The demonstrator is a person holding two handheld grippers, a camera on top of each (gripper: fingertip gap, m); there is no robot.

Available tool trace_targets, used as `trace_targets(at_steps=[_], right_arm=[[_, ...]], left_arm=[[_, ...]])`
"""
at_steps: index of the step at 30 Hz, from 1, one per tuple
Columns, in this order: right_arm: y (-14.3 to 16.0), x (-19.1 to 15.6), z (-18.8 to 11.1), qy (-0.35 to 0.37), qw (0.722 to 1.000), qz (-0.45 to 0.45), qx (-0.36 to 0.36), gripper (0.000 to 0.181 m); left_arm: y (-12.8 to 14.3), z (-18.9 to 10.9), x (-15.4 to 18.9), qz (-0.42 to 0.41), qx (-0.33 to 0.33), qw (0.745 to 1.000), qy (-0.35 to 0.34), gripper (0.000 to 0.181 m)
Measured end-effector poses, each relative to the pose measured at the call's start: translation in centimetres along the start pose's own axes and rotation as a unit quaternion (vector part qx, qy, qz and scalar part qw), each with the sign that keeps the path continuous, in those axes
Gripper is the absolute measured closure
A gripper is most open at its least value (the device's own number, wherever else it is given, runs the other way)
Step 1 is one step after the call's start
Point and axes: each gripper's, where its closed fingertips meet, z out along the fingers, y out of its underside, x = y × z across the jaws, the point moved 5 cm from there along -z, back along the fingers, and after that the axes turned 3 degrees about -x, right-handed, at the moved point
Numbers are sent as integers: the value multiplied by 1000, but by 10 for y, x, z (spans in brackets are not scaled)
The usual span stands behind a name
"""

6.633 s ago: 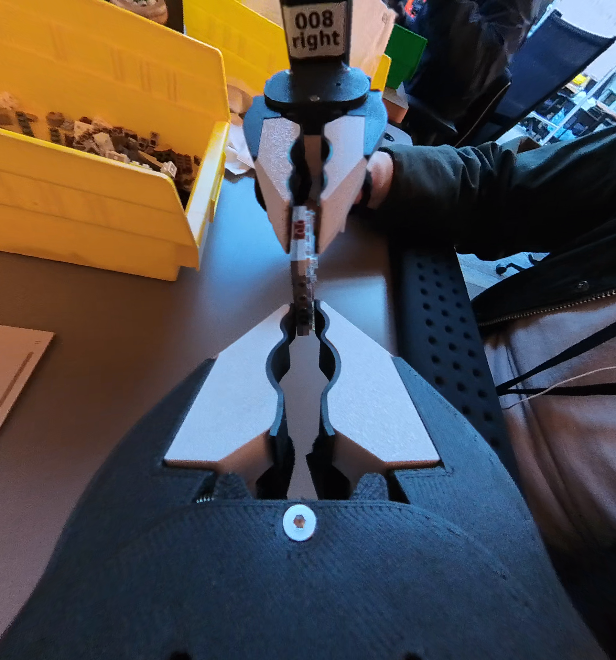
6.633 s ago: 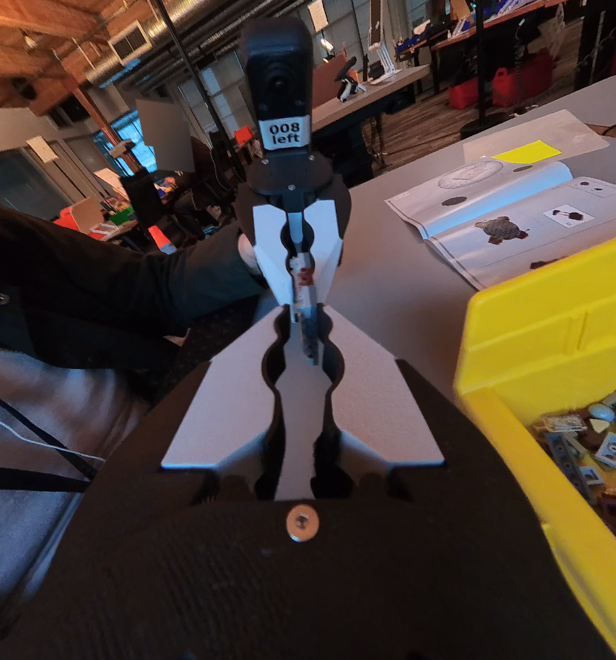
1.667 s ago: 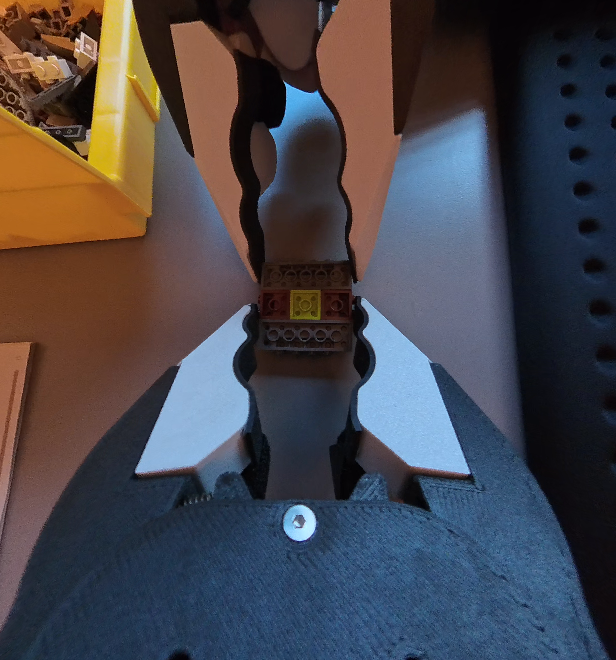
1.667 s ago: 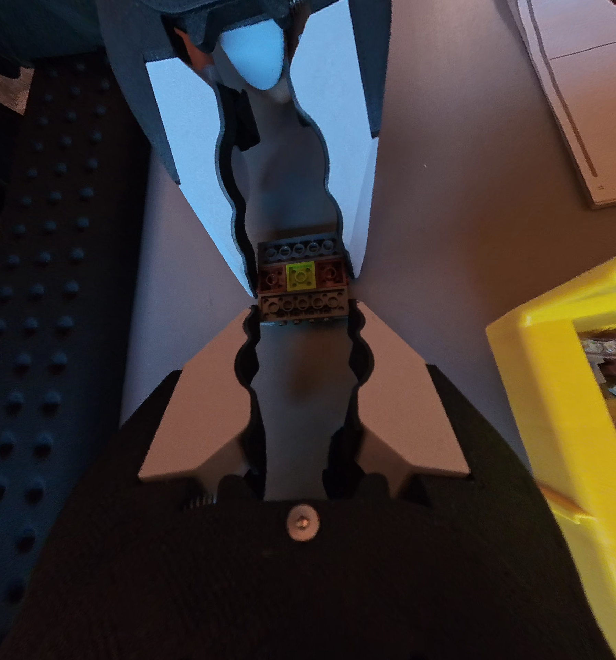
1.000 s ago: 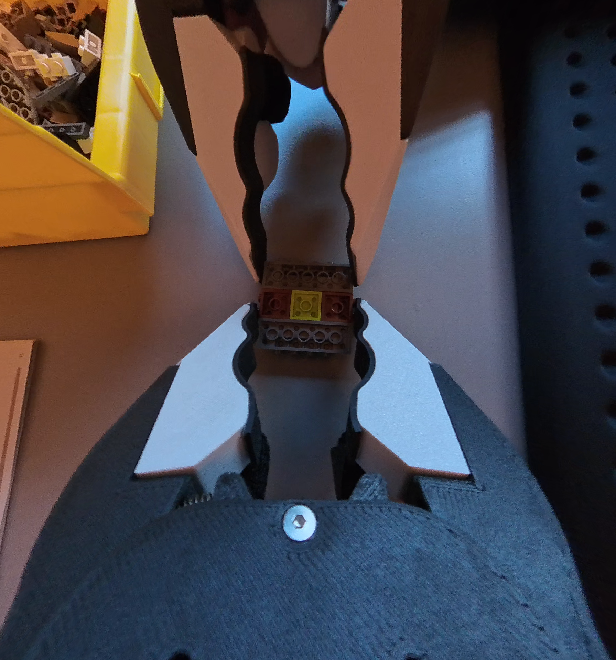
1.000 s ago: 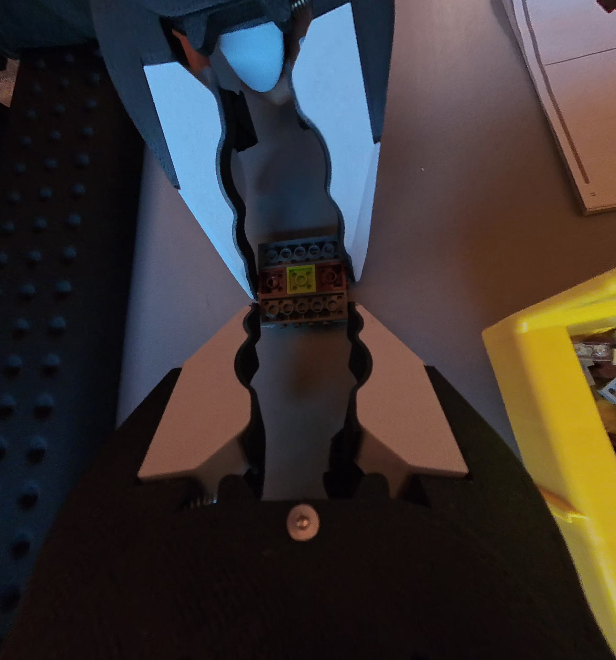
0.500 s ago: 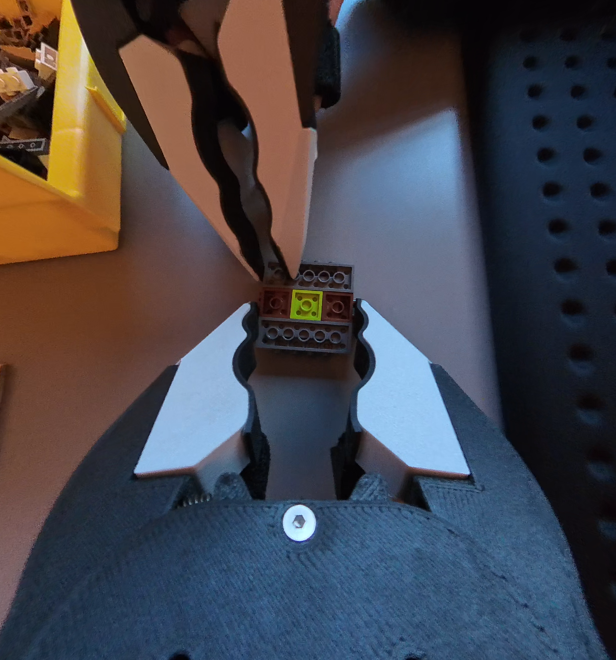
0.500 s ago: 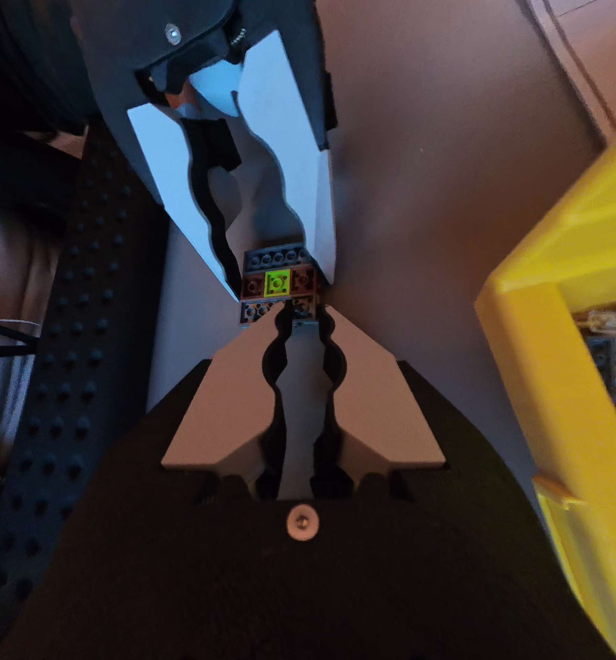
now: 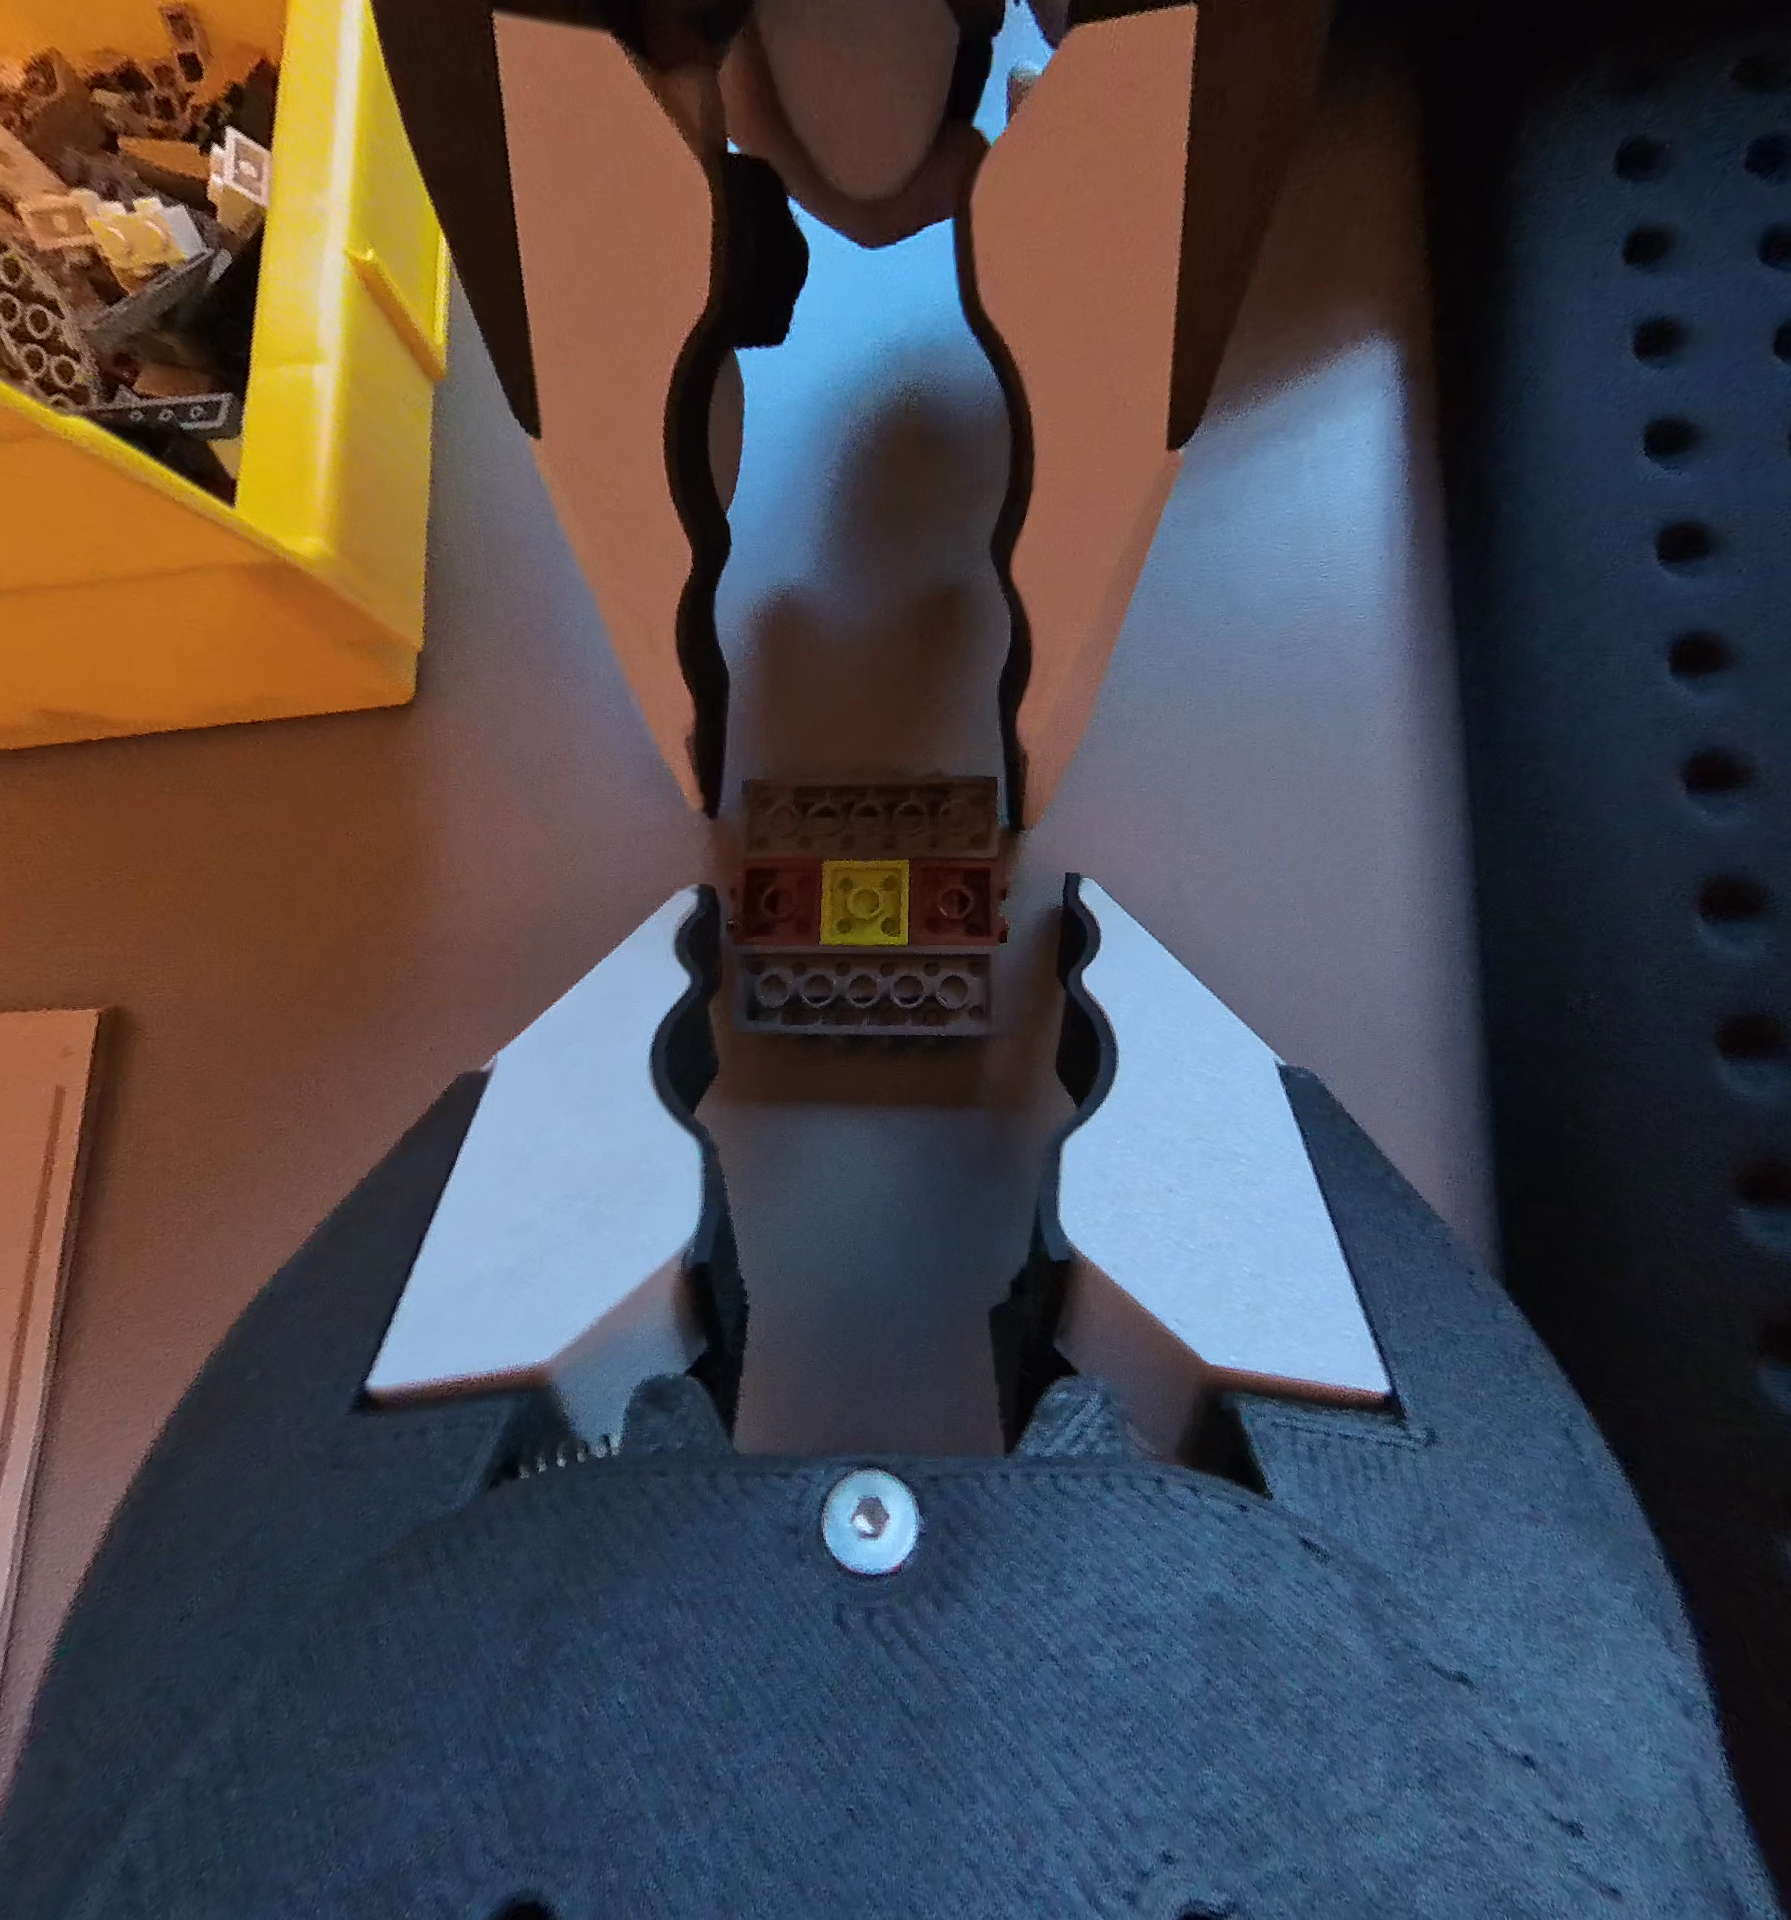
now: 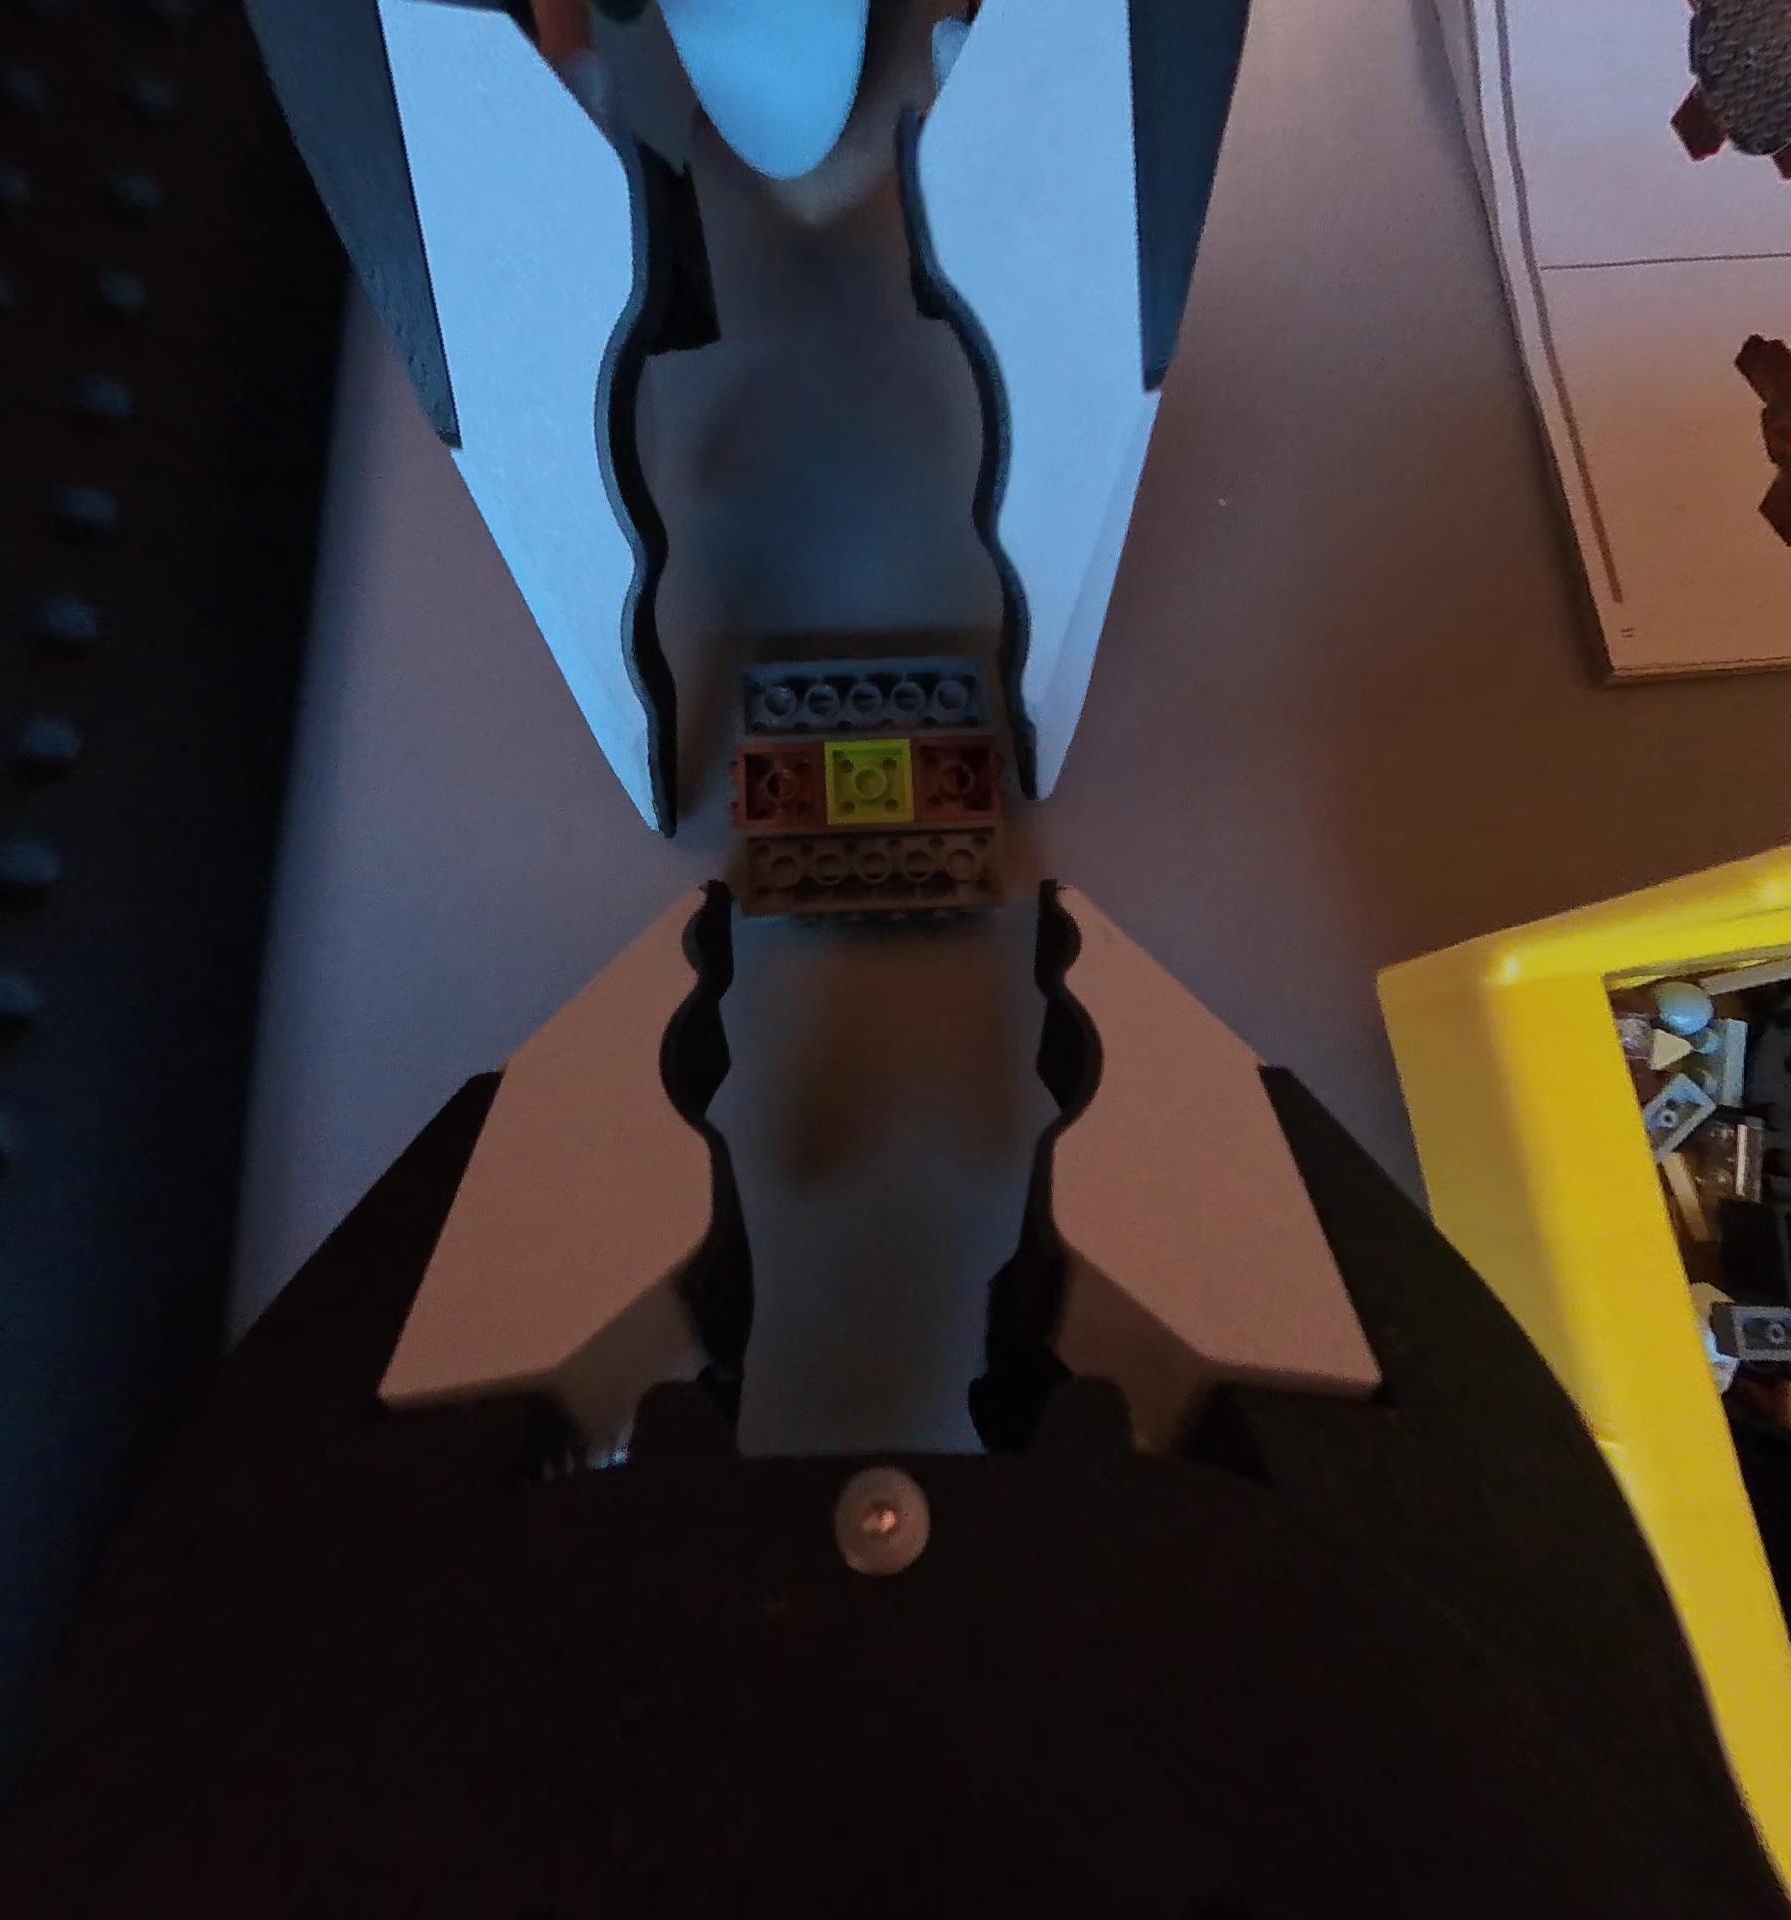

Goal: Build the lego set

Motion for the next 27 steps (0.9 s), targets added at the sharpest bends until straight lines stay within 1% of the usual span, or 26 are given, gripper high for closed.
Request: trace_targets(at_steps=[2,3,4,13,19,22,25,27], right_arm=[[0,-1,1,0,1000,-5,-2,130],[-2,-1,1,1,1000,-9,5,130],[-4,-2,1,-3,1000,-10,12,131],[-7,-2,2,-1,1000,-12,2,134],[-6,0,1,-32,999,20,22,134],[-5,2,1,-43,998,30,30,133],[-6,0,2,-17,1000,4,20,132],[-6,-1,2,-12,1000,2,15,132]], left_arm=[[0,1,-1,-1,1,1000,-3,121],[0,1,-3,-3,2,1000,-8,126],[0,1,-4,-6,5,1000,-10,127],[-1,2,-3,4,-5,1000,-12,129],[-1,2,-2,14,-3,1000,-19,129],[-1,2,-3,-2,-2,1000,-14,129],[-1,2,-3,-3,-4,1000,-16,129],[-1,2,-3,-6,-6,1000,-15,129]])
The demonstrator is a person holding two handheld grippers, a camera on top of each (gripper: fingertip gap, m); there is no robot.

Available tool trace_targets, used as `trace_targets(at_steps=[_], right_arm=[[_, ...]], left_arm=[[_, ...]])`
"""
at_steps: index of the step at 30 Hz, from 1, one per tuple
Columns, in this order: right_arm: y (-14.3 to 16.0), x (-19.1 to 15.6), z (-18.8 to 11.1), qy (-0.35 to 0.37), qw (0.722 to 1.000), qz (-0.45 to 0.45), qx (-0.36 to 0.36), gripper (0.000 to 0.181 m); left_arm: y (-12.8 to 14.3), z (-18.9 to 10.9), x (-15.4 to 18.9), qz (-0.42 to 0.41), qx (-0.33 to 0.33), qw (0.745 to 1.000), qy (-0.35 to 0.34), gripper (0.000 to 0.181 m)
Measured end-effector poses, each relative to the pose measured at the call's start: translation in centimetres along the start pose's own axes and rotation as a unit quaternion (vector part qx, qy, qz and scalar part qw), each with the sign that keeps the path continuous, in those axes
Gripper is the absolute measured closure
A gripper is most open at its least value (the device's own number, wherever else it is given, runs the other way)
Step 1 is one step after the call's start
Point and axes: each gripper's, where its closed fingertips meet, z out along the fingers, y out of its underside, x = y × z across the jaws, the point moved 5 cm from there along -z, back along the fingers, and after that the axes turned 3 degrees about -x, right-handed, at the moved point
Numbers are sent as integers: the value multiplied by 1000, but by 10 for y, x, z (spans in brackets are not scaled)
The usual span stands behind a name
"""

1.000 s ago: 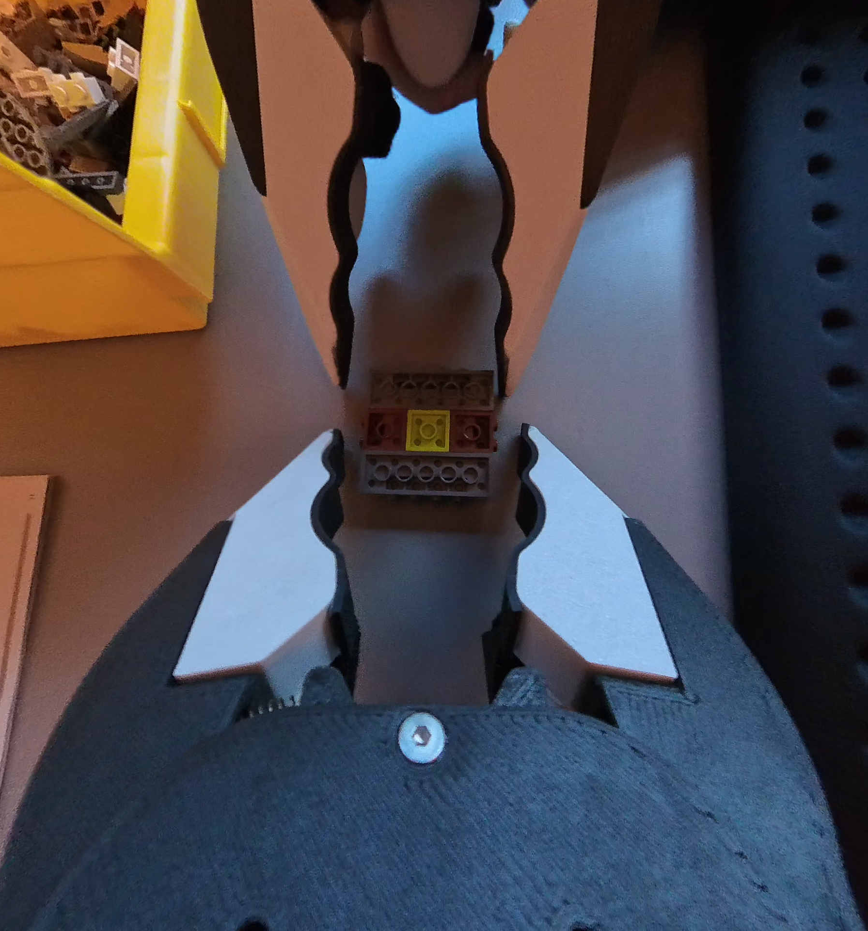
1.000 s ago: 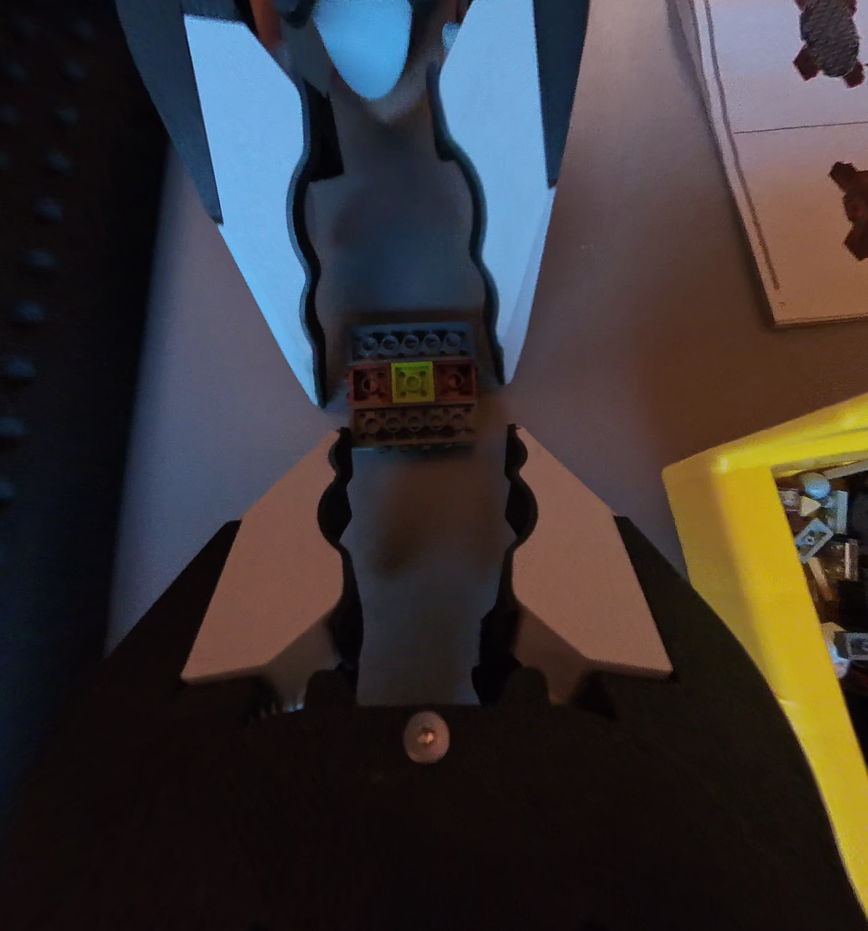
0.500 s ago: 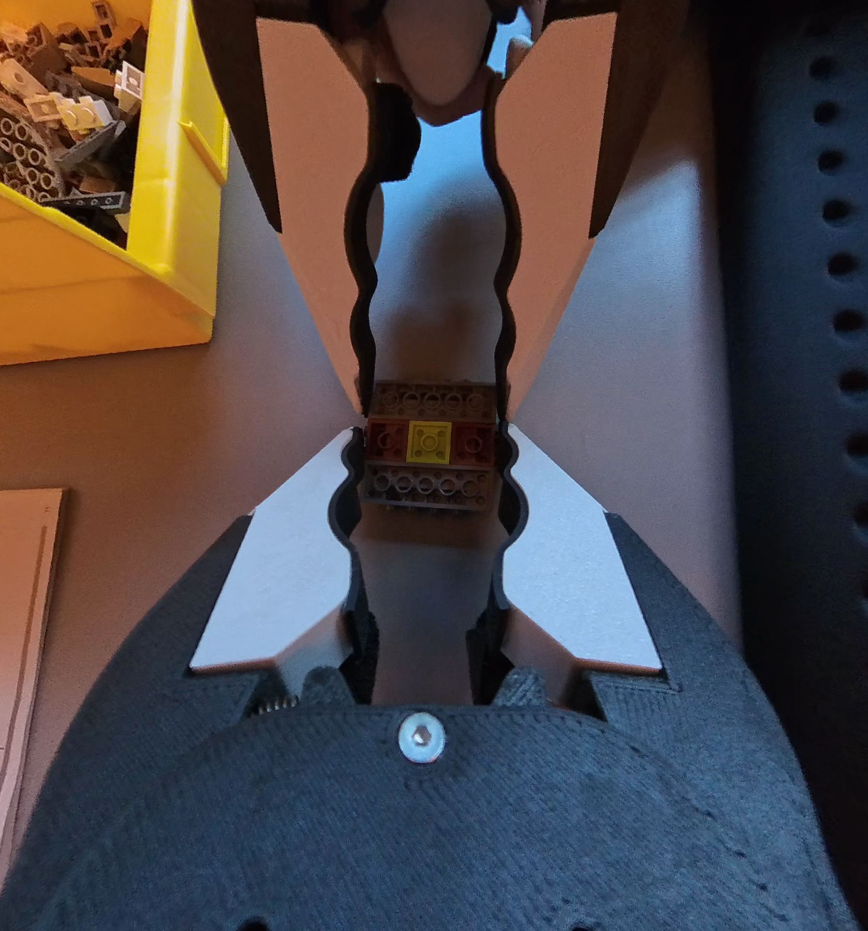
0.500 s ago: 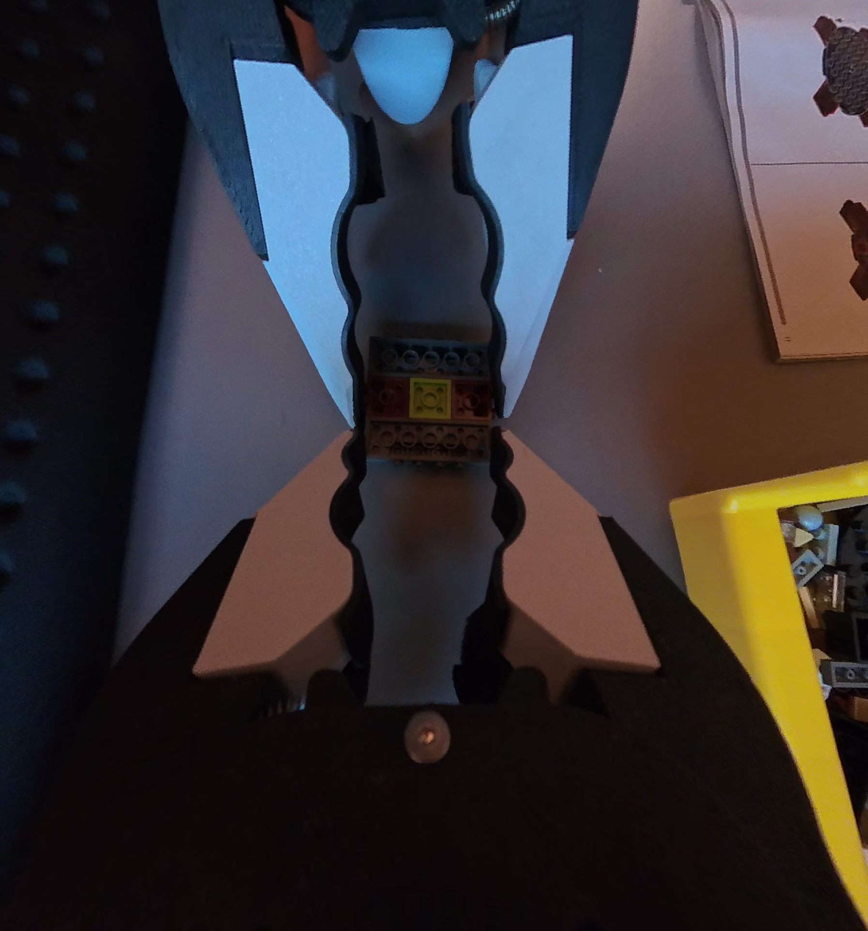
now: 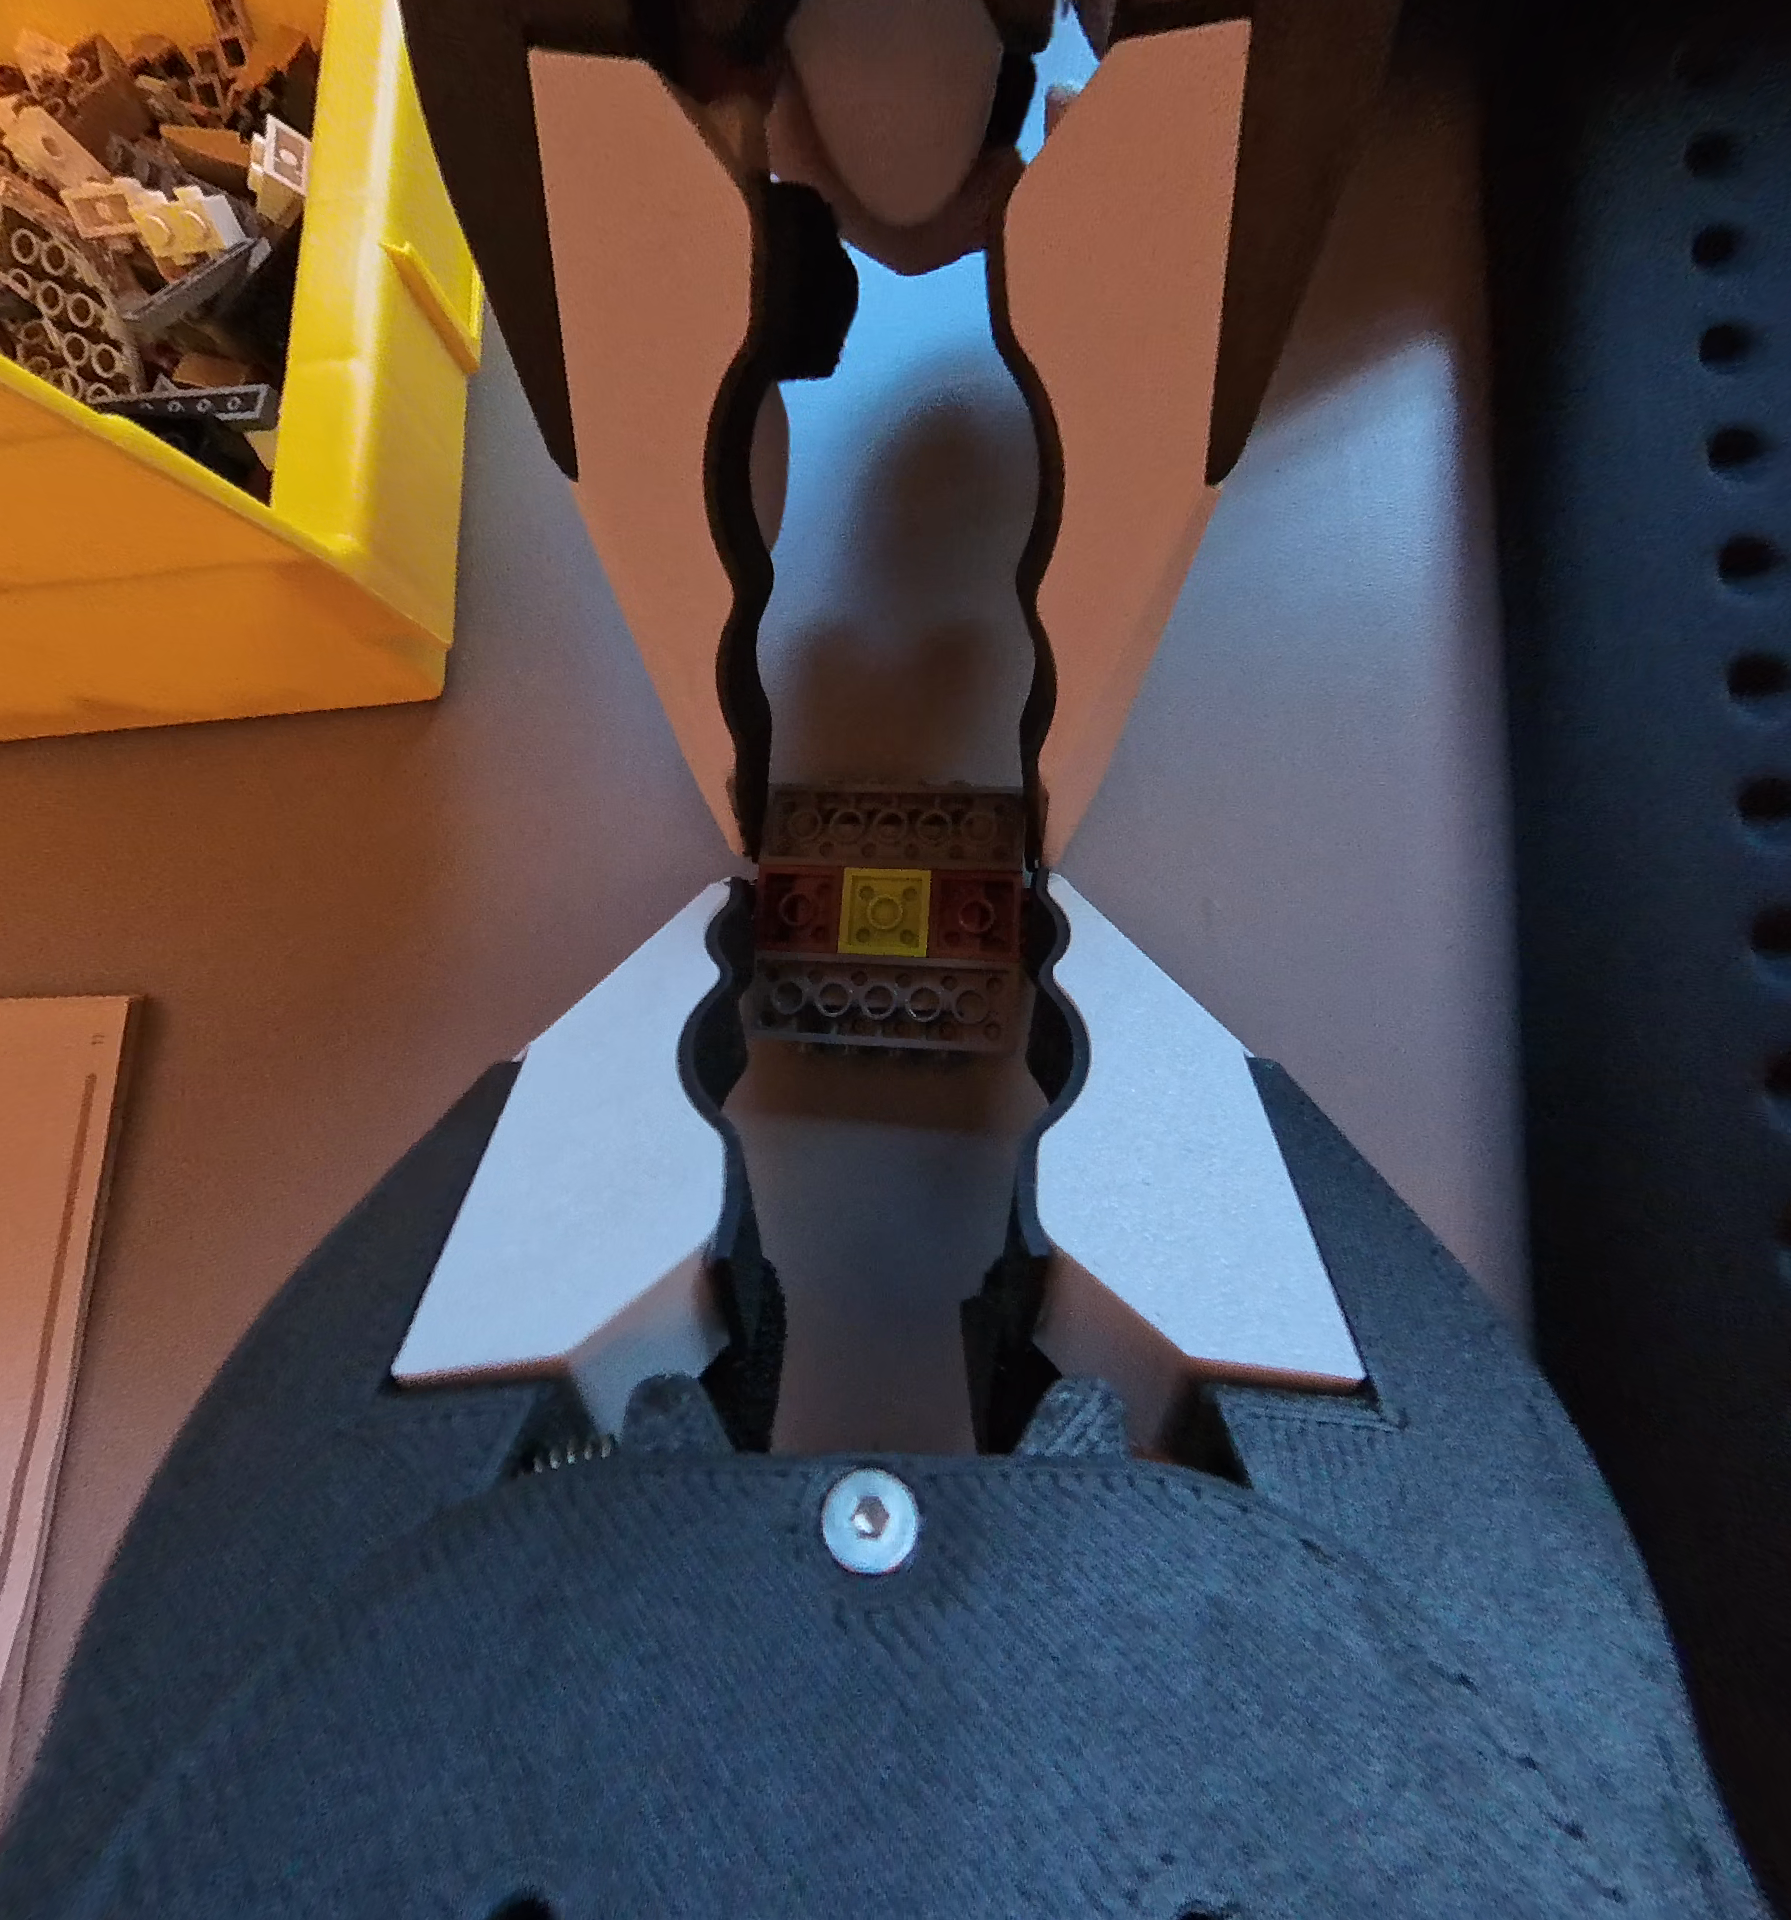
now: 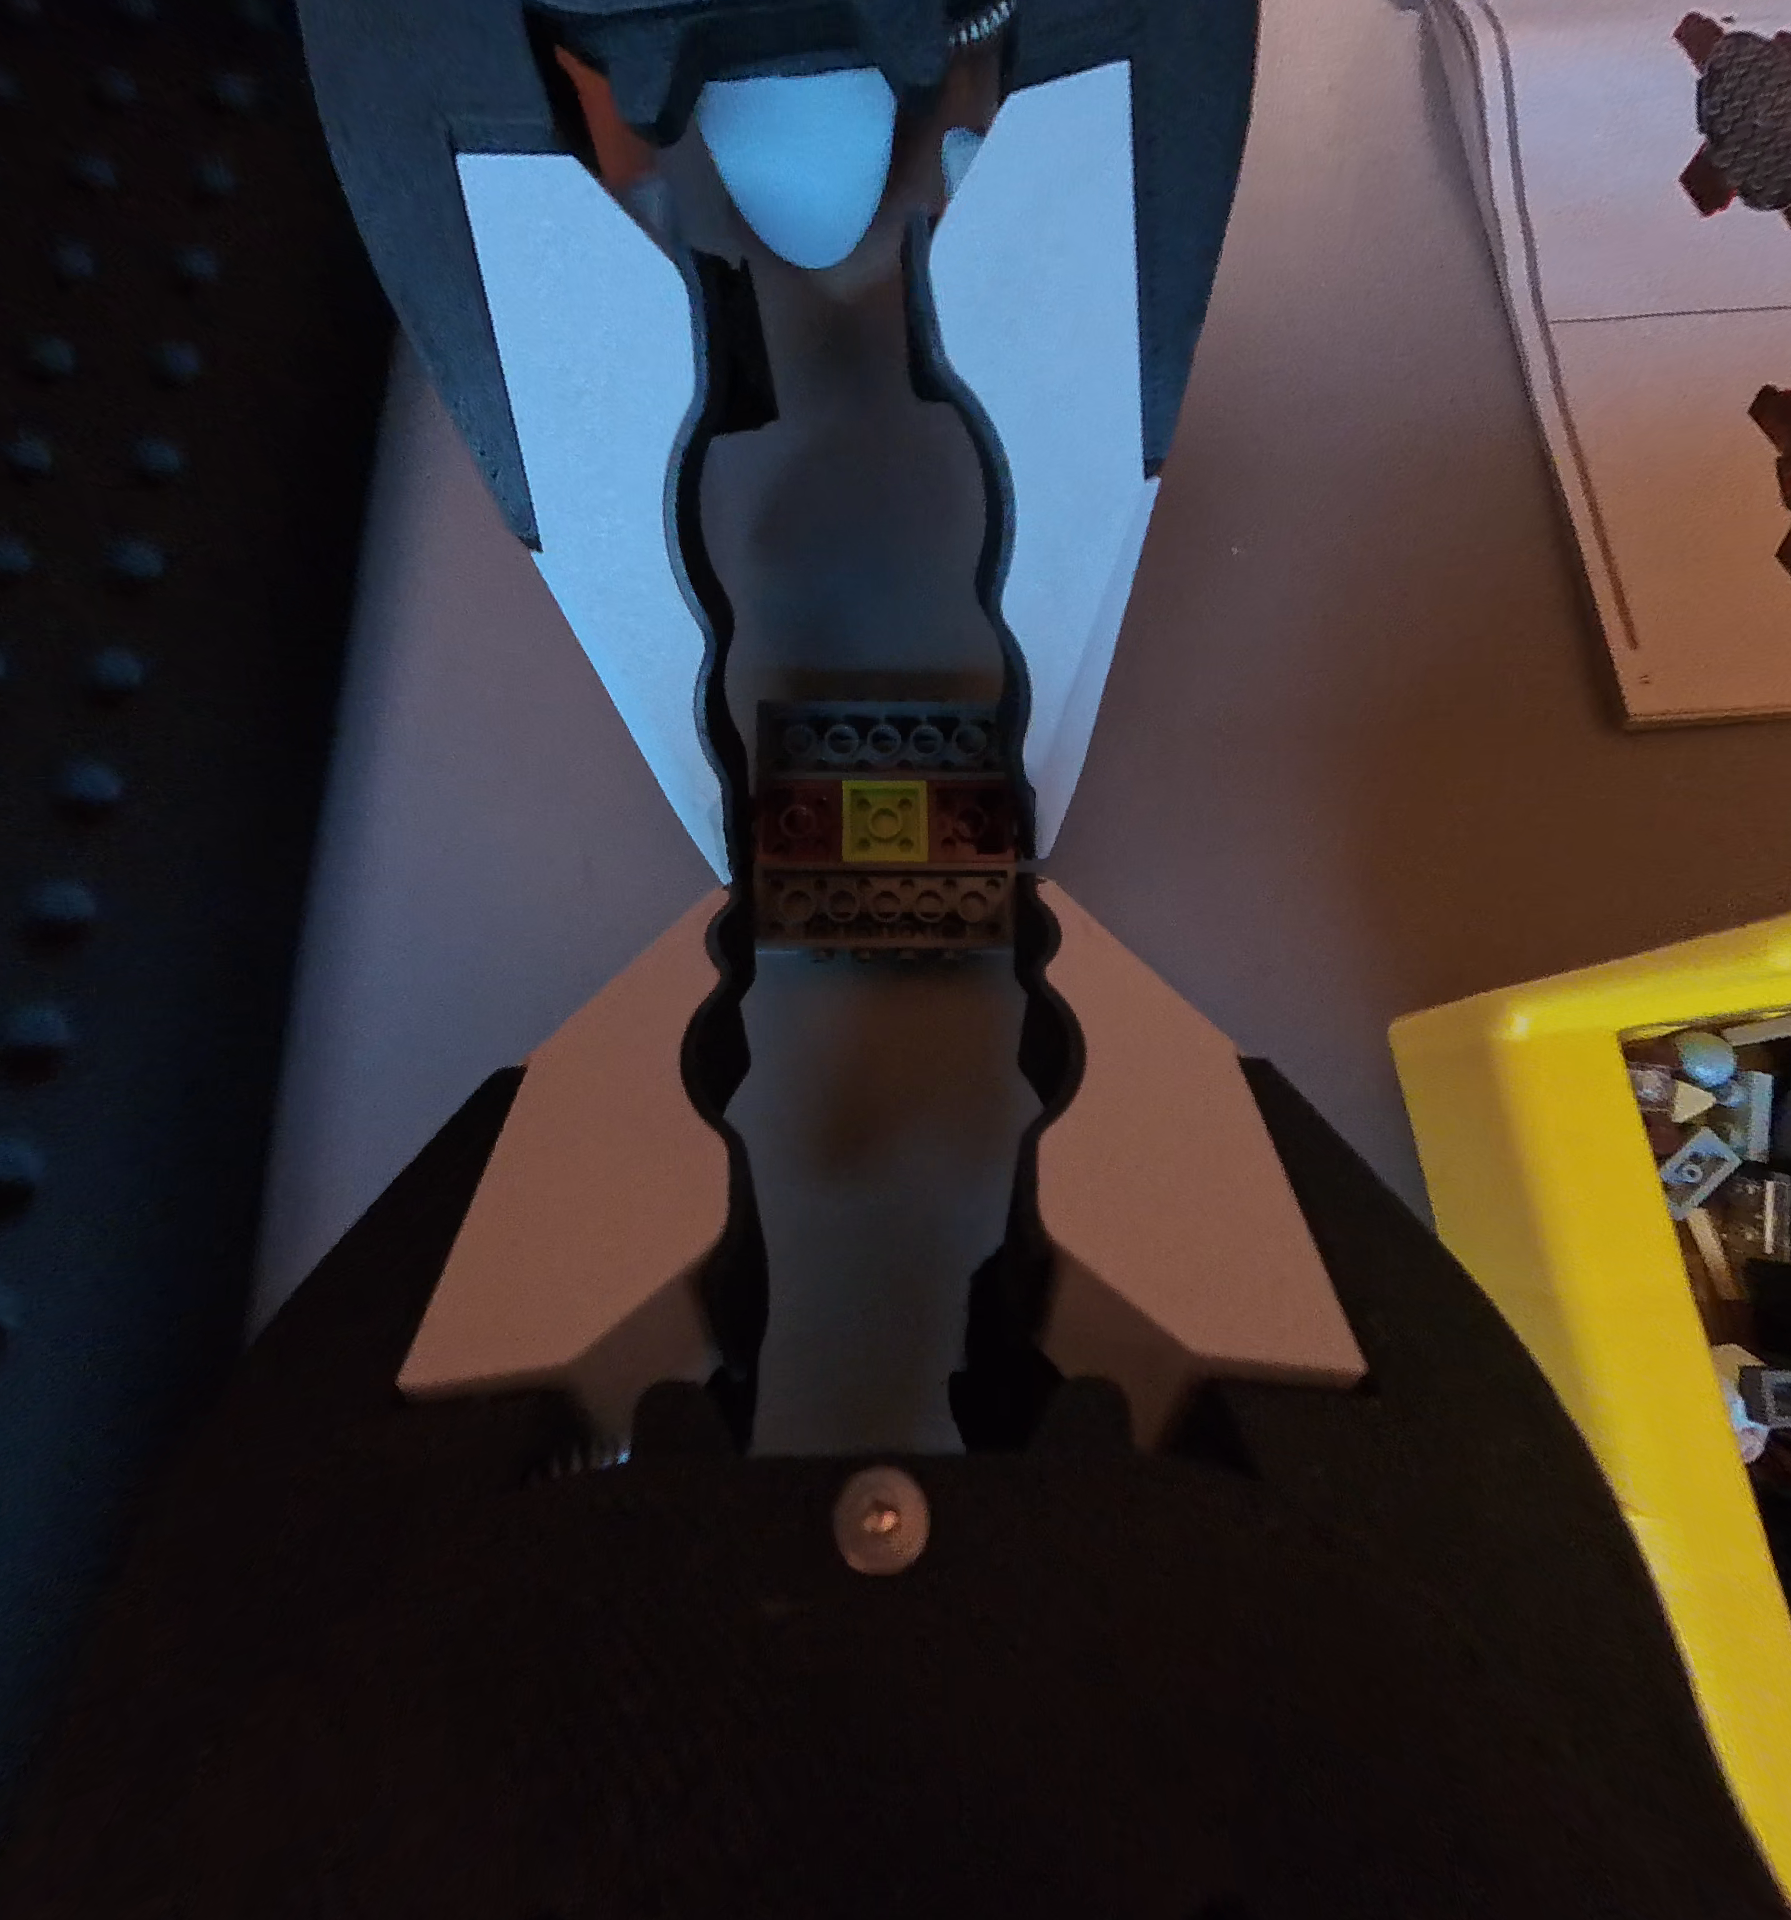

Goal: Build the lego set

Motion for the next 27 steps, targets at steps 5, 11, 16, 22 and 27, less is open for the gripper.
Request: trace_targets(at_steps=[5,11,16,22,27], right_arm=[[-1,0,0,-12,1000,17,-7,134],[1,5,-5,-106,988,103,37,134],[3,7,-6,-124,985,114,44,134],[-14,15,-33,-188,951,184,163,134],[-39,12,-75,-346,839,249,339,134]], left_arm=[[-1,0,1,12,0,1000,-3,129],[-2,2,5,20,11,1000,1,129],[-2,2,4,14,13,1000,7,129],[0,2,3,2,17,1000,10,128],[-14,-14,-5,-55,91,994,32,117]])
